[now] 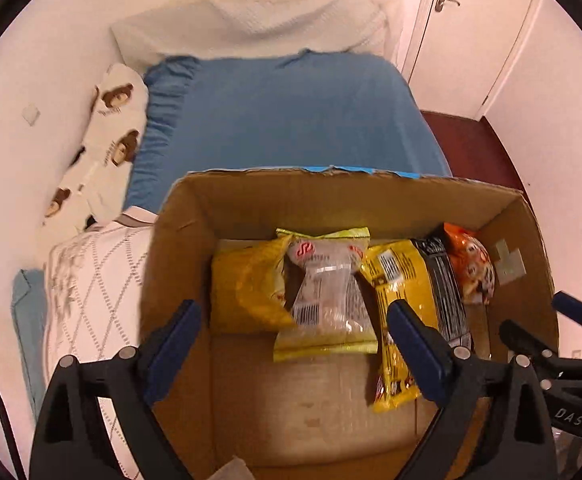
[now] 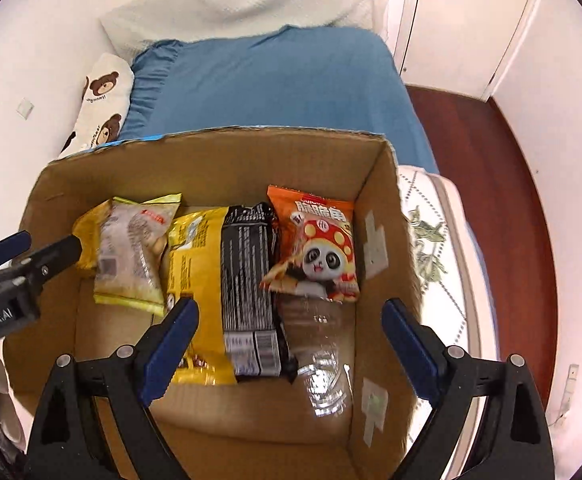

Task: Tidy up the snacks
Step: 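Carry both bags into the cardboard box and open both tools, then grasp the red-white sausage packet with left tool while right tool grasps green candy bag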

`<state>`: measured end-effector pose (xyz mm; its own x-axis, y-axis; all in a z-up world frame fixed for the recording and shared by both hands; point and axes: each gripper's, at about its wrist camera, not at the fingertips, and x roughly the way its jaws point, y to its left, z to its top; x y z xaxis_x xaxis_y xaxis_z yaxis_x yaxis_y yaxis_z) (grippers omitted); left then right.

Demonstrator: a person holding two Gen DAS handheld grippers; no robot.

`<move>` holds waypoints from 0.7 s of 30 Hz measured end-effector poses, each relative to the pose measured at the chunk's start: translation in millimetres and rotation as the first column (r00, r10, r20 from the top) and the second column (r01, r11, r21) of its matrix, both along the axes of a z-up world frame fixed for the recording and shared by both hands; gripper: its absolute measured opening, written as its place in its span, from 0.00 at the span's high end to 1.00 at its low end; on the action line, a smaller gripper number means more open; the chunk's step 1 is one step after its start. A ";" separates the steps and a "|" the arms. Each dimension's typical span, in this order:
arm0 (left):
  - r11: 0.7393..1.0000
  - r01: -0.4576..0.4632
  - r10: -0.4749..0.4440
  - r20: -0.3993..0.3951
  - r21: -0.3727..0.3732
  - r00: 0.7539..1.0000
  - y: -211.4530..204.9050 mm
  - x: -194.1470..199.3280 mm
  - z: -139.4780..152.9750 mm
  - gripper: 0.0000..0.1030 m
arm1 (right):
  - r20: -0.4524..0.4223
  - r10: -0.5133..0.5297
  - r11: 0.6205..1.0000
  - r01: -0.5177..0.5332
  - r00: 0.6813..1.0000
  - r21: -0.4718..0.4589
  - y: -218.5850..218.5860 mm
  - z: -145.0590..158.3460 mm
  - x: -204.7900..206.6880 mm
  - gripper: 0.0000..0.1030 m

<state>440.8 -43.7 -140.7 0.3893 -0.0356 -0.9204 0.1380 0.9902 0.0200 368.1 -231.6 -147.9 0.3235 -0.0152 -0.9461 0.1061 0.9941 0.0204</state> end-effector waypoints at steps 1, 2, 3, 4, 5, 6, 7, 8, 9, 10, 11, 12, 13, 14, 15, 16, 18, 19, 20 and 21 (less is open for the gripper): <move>1.000 0.003 -0.003 0.025 0.000 1.000 -0.1 -10.1 6.5 0.08 | 0.019 0.002 1.000 -0.002 1.000 -0.005 0.7 6.4 -9.0 0.08; 1.000 0.002 -0.002 0.040 -0.001 0.999 1.5 -16.4 10.4 0.08 | 0.034 0.003 1.000 -0.003 0.999 -0.008 2.7 12.7 -14.8 0.08; 1.000 0.004 -0.003 0.057 -0.007 0.998 2.9 -24.5 15.7 0.08 | 0.058 0.003 1.000 -0.002 0.998 -0.012 4.9 19.8 -25.2 0.08; 1.000 0.005 -0.004 0.078 -0.017 0.997 4.1 -34.7 22.9 0.08 | 0.073 0.003 1.000 -0.002 0.997 -0.014 6.4 25.8 -33.5 0.08; 1.000 0.004 -0.002 0.091 -0.020 0.996 5.3 -41.3 27.8 0.08 | 0.088 0.006 1.000 -0.005 0.996 -0.014 8.8 31.6 -38.6 0.08; 1.000 0.005 -0.002 0.106 -0.021 0.994 5.5 -49.7 33.4 0.08 | 0.107 0.008 1.000 -0.007 0.994 -0.013 11.3 38.5 -48.7 0.08; 1.000 0.008 -0.005 0.123 -0.025 0.992 6.3 -59.4 40.3 0.08 | 0.118 0.010 1.000 -0.009 0.993 -0.011 12.7 43.5 -54.9 0.08; 1.000 0.008 -0.004 0.134 -0.029 0.991 7.2 -65.9 45.3 0.08 | 0.130 0.013 1.000 -0.012 0.991 -0.010 14.7 48.9 -62.4 0.08; 0.999 0.009 -0.004 0.144 -0.031 0.990 8.2 -72.9 50.0 0.08 | 0.144 0.013 1.000 -0.012 0.989 -0.006 16.3 55.0 -71.0 0.08; 0.999 0.015 -0.009 0.153 -0.035 0.988 8.3 -80.2 55.7 0.08 | 0.158 0.013 1.000 -0.013 0.987 -0.002 17.9 61.0 -79.7 0.08; 0.999 0.020 -0.014 0.162 -0.036 0.987 8.0 -86.7 60.5 0.08 | 0.170 0.014 1.000 -0.015 0.985 0.000 19.9 66.4 -87.6 0.08; 0.999 0.020 -0.014 0.169 -0.037 0.985 7.2 -94.2 65.3 0.08 | 0.180 0.015 1.000 -0.016 0.984 0.003 21.4 70.6 -93.9 0.08; 0.999 0.024 -0.017 0.176 -0.042 0.984 7.7 -101.5 70.0 0.08 | 0.191 0.014 1.000 -0.016 0.981 0.009 22.9 75.3 -101.9 0.08; 0.999 0.027 -0.019 0.179 -0.045 0.984 8.0 -107.4 74.1 0.08 | 0.201 0.012 1.000 -0.015 0.980 0.015 23.8 79.5 -109.5 0.08; 0.998 0.028 -0.018 0.183 -0.049 0.983 8.5 -113.4 77.7 0.08 | 0.208 0.011 1.000 -0.017 0.978 0.025 25.5 83.5 -117.4 0.08; 0.998 0.030 -0.020 0.184 -0.054 0.983 8.4 -120.3 81.2 0.08 | 0.214 0.012 0.999 -0.020 0.977 0.036 25.8 89.1 -124.3 0.08; 0.998 0.032 -0.021 0.188 -0.057 0.982 9.1 -134.2 86.8 0.08 | 0.226 0.006 0.999 -0.017 0.974 0.049 27.8 95.2 -138.5 0.08; 0.998 0.032 -0.021 0.186 -0.056 0.982 9.0 -139.1 87.8 0.08 | 0.230 0.006 0.998 -0.018 0.973 0.053 28.2 97.6 -146.0 0.08; 0.998 0.034 -0.022 0.182 -0.061 0.983 8.4 -147.4 88.5 0.08 | 0.232 0.005 0.998 -0.019 0.973 0.062 28.5 99.8 -154.2 0.08; 0.997 0.037 -0.025 0.177 -0.066 0.984 7.9 -152.6 88.1 0.08 | 0.231 -0.002 0.997 -0.015 0.973 0.073 27.9 101.0 -163.6 0.08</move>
